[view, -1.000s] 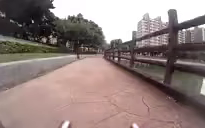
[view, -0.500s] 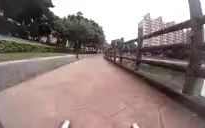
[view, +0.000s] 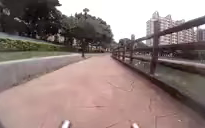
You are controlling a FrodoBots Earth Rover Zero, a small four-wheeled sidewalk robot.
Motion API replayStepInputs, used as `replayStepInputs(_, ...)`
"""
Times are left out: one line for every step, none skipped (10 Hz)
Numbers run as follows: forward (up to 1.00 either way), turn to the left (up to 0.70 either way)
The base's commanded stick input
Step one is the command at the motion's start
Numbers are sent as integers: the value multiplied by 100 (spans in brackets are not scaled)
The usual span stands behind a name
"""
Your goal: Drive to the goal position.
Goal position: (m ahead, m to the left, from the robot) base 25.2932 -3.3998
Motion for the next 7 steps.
replayStepInputs(100,0)
replayStepInputs(100,0)
replayStepInputs(100,-1)
replayStepInputs(100,-28)
replayStepInputs(100,-39)
replayStepInputs(100,-15)
replayStepInputs(100,0)
